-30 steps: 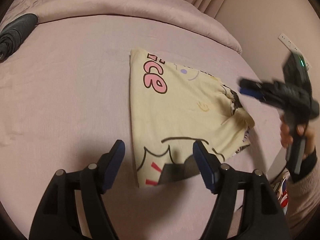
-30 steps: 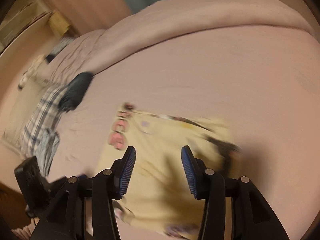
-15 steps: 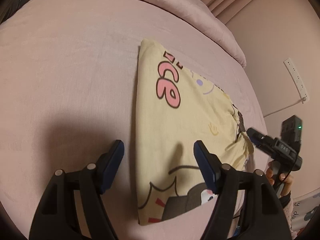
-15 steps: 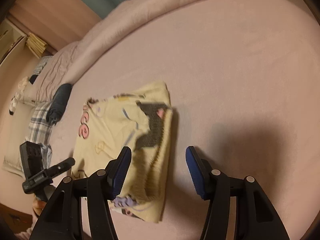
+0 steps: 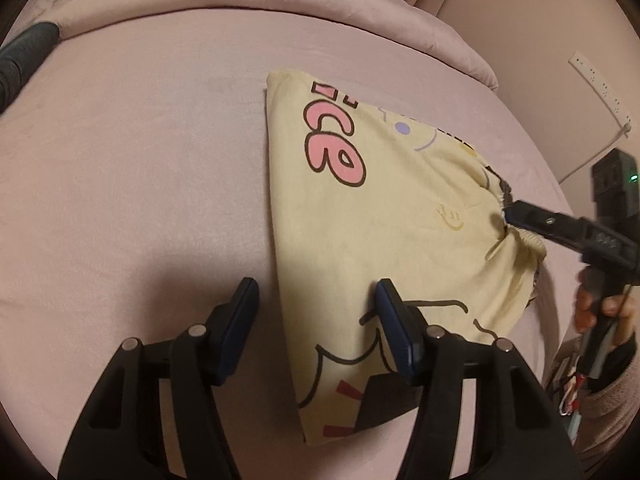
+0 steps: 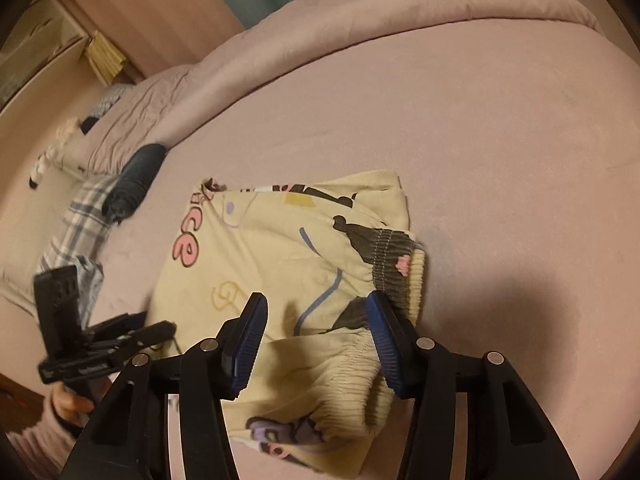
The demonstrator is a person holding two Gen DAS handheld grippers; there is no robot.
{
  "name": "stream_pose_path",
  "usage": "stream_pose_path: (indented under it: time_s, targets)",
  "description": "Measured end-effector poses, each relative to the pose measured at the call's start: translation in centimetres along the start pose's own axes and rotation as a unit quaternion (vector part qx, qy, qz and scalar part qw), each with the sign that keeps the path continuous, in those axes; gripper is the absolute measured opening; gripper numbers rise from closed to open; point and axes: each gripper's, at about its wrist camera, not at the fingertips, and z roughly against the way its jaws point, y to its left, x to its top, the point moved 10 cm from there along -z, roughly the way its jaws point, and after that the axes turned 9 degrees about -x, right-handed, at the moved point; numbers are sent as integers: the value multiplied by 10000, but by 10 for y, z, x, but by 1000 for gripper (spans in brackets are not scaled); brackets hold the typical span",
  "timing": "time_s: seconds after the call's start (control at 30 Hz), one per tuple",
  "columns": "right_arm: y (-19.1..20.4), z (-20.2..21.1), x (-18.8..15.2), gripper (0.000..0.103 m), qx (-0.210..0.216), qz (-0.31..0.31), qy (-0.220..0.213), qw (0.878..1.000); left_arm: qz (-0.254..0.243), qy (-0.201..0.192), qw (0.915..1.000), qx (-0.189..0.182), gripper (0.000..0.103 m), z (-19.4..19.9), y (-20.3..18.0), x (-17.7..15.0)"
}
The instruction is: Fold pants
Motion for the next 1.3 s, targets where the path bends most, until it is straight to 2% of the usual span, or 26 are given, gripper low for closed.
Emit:
stream_pose_path:
  time_s: [0.13, 0.23, 0.33, 0.4, 0.5, 0.57, 0.7, 0.77, 0.87, 1.0, 1.1, 1.3]
  targets:
    - [19, 27, -3, 52, 158, 272, -263, 9992, -186, -162, 9997, 17, 61, 8, -9, 5]
    - [29, 27, -26, 52, 286, 329, -76, 9990, -343, -175, 9992, 126, 61, 5, -12, 10]
    - [27, 8, -62, 52, 3, 555, 355, 9978, -401, -151, 9989, 196, 61, 1, -11, 13]
    - [28, 8, -70, 52, -22, 693, 213, 9974, -460, -136, 9985, 248, 61, 2, -10, 13]
    - [25, 21, -65, 53, 355, 208, 215, 9989, -508, -81, 9982, 309, 61, 1, -9, 12]
    - [17, 33, -58, 59, 586, -127, 119, 9981, -500, -83, 9982, 313, 62, 0, -9, 15]
    - [-8, 42, -45, 61, 735, -839, 35, 9938, -316, -86, 9991, 258, 66, 2, -5, 15]
    - [-25, 40, -45, 65, 634, -1224, 76, 9904, -225, -61, 9995, 209, 68, 3, -4, 13]
    - [-41, 35, -46, 66, 582, -1534, 143, 9863, -72, 11, 10000, 35, 70, 4, -3, 11]
    - [-49, 30, -51, 68, 663, -1727, 285, 9823, 352, 69, 9982, -474, 84, 5, -3, 11]
    - [-47, 28, -50, 72, 660, -1667, 352, 9832, 870, 113, 9921, -900, 84, 4, 3, 11]
    - [-43, 19, -41, 76, 476, -1316, 546, 9887, 1371, 170, 9806, -1392, 84, -4, 10, 11]
